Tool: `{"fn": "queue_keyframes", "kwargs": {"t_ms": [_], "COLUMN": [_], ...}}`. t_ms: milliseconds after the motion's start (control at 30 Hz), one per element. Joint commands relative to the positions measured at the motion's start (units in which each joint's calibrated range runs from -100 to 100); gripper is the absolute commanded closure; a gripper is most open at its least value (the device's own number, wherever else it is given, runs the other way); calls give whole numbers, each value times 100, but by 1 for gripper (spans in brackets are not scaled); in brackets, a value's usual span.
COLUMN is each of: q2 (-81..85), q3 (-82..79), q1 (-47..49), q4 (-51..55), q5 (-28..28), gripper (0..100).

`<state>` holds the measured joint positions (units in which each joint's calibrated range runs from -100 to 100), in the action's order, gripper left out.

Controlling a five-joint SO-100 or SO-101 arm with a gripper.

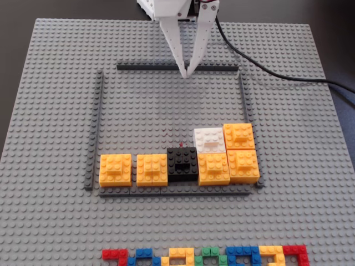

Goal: Grab the cube and place it into the grid

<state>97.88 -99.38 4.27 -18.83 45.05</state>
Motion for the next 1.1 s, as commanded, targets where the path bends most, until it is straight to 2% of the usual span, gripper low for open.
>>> {"fn": "queue_keyframes", "kwargs": {"t_ms": [0, 1067], "q2": [212, 212], "q3": [-53, -53], "q1": [12, -77], "q4": [31, 65], "q5": [-29, -68], "gripper": [100, 100]}}
